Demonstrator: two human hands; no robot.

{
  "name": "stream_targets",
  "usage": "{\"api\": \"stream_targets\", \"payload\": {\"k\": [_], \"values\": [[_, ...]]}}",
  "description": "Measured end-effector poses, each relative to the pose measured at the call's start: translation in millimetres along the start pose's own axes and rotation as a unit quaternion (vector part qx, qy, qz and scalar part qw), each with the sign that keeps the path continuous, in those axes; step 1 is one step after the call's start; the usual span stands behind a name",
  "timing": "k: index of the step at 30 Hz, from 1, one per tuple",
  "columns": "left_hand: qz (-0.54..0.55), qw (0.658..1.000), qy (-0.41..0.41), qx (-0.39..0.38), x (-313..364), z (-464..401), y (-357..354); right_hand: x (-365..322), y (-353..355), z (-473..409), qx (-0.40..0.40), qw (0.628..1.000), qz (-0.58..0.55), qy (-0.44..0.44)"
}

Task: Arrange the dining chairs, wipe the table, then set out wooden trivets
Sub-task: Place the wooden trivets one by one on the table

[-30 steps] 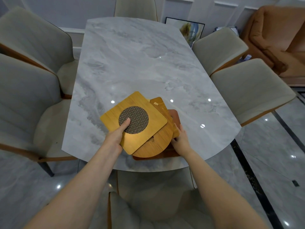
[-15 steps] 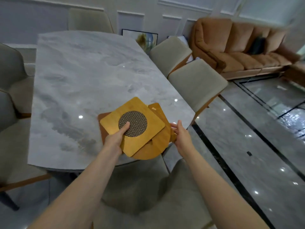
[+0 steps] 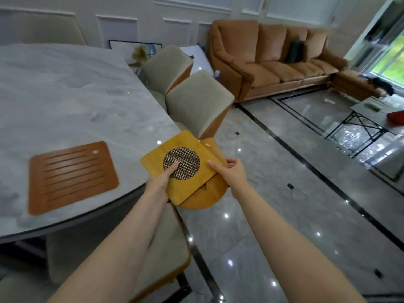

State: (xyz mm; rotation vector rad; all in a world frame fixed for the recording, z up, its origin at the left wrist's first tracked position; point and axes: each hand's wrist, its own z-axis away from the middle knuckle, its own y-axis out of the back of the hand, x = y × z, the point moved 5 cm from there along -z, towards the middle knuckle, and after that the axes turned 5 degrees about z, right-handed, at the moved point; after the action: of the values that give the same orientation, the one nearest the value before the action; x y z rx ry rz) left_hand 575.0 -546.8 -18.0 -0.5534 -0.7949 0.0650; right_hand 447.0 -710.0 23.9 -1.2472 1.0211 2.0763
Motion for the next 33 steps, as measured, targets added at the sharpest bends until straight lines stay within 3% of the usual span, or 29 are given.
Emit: {"api": "stream_targets", "payload": {"k": [7,15,33], "values": [[-0.011,0.999,0.032,-0.034,-88.9,0.7,-125.3,27.8,141.9,-38.1,0.054,0.998,-0.03,0.01],[-0.053,0.992,0.077,-0.088,-128.6,-36.7,-231.7,46.8,222.7,-101.4,0.11,0.993,-0.051,-0.009],[-0.07,0.986,0.056,-0.138,-108.6,-216.9,-478.0,-31.7,338.9,-367.1,0.163,0.985,-0.059,-0.006]]}}
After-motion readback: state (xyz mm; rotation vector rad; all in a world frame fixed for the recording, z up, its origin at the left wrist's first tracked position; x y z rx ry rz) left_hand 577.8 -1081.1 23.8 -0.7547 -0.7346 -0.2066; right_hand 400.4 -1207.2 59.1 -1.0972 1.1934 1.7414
